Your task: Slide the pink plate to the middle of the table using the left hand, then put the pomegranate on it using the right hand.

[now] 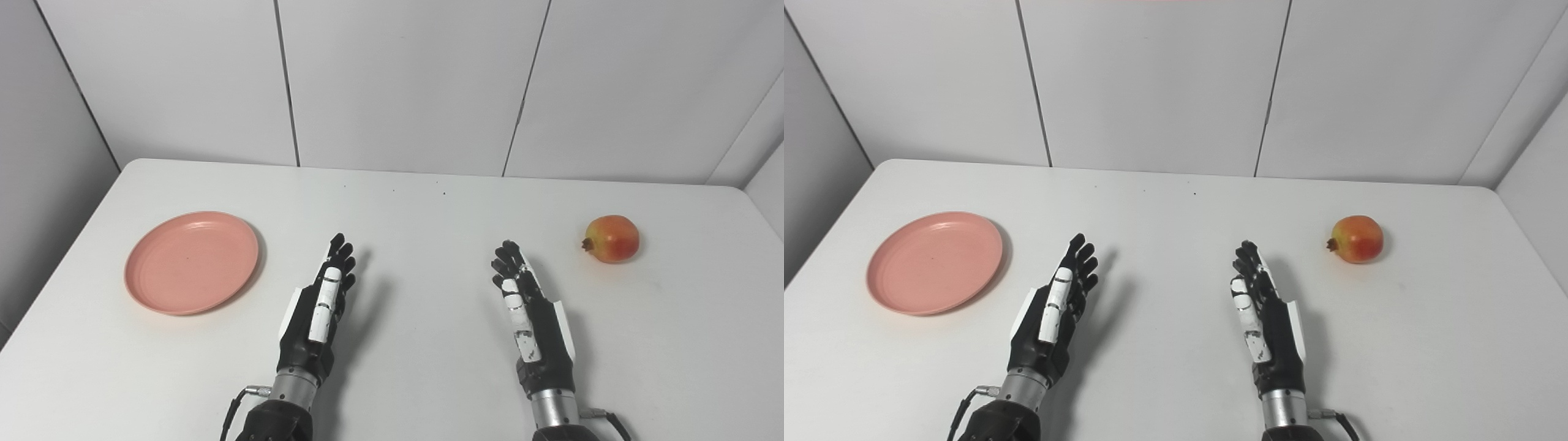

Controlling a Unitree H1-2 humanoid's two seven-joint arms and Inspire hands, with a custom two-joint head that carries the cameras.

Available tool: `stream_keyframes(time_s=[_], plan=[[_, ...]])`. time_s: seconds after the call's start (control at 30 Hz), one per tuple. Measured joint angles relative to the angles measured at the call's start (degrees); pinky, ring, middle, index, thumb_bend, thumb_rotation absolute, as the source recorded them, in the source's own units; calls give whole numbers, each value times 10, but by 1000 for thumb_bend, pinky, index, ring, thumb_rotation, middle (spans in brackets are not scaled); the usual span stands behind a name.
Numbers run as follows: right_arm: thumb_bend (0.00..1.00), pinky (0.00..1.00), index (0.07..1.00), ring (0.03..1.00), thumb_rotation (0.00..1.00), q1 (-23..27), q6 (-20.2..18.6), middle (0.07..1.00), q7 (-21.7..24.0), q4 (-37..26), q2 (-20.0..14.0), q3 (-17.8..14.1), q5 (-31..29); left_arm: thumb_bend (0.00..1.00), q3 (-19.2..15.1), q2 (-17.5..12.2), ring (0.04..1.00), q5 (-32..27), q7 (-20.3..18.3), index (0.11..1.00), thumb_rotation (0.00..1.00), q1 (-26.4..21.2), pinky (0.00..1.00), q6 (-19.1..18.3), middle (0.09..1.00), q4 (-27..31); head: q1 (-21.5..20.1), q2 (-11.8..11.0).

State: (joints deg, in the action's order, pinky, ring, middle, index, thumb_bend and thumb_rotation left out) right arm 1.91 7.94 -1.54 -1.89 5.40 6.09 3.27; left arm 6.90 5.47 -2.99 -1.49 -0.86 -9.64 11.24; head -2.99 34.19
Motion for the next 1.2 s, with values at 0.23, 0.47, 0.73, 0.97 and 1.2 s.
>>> stream_keyframes(time_s=[0.23,0.47,0.73,0.97,1.2], plan=[[502,924,918,912,881,0,0,916,-1,0,0,0,1,451,0,0,1000,0,0,1000,1000,0,1000,0,1000,0,-1,0],[483,922,922,912,871,0,0,917,-1,0,0,-1,1,442,1,0,1000,0,0,1000,1000,0,1000,0,1000,0,-1,1],[489,913,921,908,873,0,0,917,-1,0,0,-3,0,437,3,0,1000,1,0,1000,1000,0,1000,0,1000,0,30,-3],[430,933,931,915,880,0,0,922,8,-2,-14,-19,-31,493,22,12,1000,32,10,1000,1000,0,1000,2,1000,-12,156,-27],[437,966,937,934,919,1,0,929,20,-4,-42,-29,-61,493,37,35,1000,51,19,1000,1000,-3,1000,18,1000,-32,213,-49]])
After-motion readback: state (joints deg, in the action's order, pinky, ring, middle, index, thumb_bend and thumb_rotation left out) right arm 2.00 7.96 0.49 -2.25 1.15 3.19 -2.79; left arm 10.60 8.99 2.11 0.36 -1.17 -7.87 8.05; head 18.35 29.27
